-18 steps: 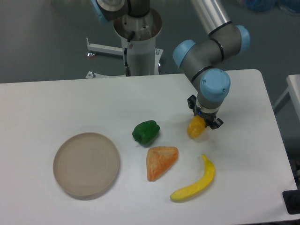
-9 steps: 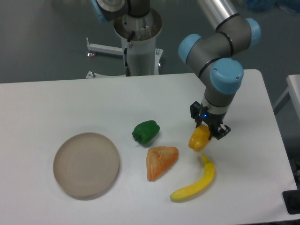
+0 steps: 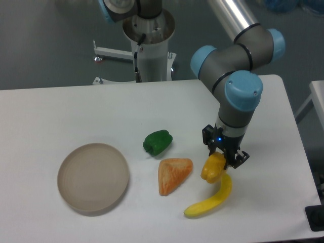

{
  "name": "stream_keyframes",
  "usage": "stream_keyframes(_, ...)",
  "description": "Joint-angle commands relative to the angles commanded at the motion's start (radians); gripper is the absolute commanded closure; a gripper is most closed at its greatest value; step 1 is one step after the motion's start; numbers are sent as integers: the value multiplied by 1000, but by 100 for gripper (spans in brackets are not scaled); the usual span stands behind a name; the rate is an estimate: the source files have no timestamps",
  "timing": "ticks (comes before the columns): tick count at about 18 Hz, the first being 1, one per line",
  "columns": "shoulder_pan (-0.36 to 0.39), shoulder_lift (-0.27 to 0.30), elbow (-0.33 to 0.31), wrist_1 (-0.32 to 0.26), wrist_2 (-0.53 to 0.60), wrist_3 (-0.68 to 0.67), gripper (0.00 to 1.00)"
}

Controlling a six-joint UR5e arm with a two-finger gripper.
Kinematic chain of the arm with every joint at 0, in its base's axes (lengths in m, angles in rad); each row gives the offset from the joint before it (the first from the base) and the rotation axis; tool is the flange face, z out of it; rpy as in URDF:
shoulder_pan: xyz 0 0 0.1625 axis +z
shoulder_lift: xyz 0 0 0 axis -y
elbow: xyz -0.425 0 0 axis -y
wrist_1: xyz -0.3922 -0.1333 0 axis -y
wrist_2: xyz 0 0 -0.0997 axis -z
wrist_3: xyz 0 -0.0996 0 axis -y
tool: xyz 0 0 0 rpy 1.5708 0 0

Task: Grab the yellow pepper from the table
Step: 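Lift the yellow pepper up off the table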

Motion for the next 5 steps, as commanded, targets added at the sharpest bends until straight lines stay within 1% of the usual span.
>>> stream_keyframes(5, -3, -5, 2, 8, 2, -2, 62)
